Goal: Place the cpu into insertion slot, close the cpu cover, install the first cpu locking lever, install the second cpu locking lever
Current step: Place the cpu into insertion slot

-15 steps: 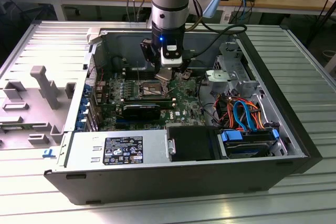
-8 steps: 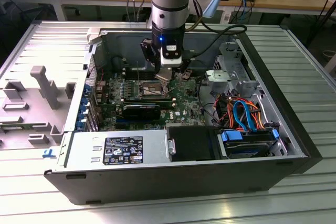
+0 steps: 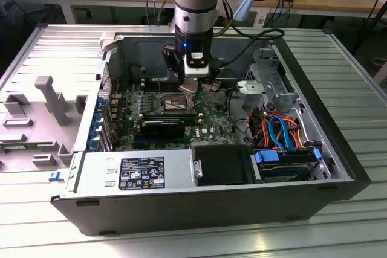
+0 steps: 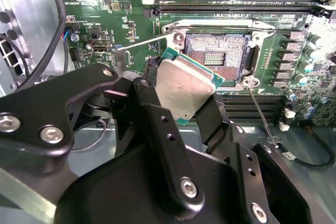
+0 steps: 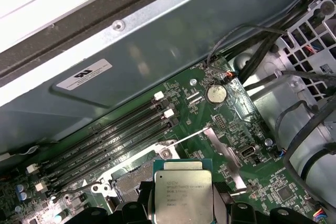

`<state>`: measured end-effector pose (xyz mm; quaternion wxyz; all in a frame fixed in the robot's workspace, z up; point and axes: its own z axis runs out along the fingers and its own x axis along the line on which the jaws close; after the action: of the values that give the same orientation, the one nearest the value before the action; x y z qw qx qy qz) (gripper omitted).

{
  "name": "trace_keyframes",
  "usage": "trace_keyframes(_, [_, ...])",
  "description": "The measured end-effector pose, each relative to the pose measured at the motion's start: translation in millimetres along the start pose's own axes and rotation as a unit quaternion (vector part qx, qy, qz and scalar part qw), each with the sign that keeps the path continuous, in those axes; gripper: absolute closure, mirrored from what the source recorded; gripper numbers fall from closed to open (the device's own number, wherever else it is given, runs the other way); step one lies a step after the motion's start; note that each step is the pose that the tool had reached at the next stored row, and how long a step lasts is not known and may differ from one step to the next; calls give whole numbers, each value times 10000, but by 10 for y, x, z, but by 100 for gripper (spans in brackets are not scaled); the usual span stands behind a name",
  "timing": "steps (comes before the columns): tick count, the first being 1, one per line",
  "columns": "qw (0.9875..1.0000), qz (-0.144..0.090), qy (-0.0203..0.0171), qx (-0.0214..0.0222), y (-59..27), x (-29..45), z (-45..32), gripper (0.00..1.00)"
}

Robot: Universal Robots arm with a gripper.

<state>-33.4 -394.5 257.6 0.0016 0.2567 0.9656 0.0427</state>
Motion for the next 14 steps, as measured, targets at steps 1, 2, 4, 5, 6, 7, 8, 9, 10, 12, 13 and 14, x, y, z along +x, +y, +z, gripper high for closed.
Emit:
trace_keyframes(1, [10000,6,0,0,0,0,0,46])
trace_keyframes(2, [10000,14,-1,0,0,0,1,46])
trace_keyframes(4, [10000,28,-2,0,0,0,1,46])
trace_keyframes(5, [10000,34,-3,-1,0,0,1,46])
trace_keyframes(6, [10000,41,-3,-1,0,0,2,46])
trace_keyframes(7, [10000,46,-4,-1,0,0,2,46])
trace_keyframes(8, [10000,57,-5,-1,0,0,2,46])
trace_keyframes(9, [10000,63,-5,-1,0,0,2,46])
trace_keyframes(10, [10000,68,-6,-1,0,0,2,46])
trace_keyframes(12, [10000,80,-6,-1,0,0,3,46])
trace_keyframes(13, [10000,85,-7,-2,0,0,3,46])
trace_keyframes(14, [10000,90,-7,-2,0,0,3,46])
